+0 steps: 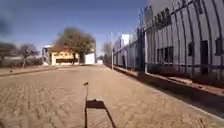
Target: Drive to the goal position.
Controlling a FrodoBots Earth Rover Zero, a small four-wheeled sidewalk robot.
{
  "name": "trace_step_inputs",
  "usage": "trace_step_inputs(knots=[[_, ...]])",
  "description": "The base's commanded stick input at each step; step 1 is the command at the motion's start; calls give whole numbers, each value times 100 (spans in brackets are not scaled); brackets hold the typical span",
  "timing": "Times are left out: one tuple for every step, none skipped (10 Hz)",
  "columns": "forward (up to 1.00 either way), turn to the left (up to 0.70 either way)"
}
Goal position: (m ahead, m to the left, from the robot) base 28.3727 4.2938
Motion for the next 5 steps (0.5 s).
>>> trace_step_inputs(knots=[[100,27],[100,0],[100,0],[100,0],[100,0]])
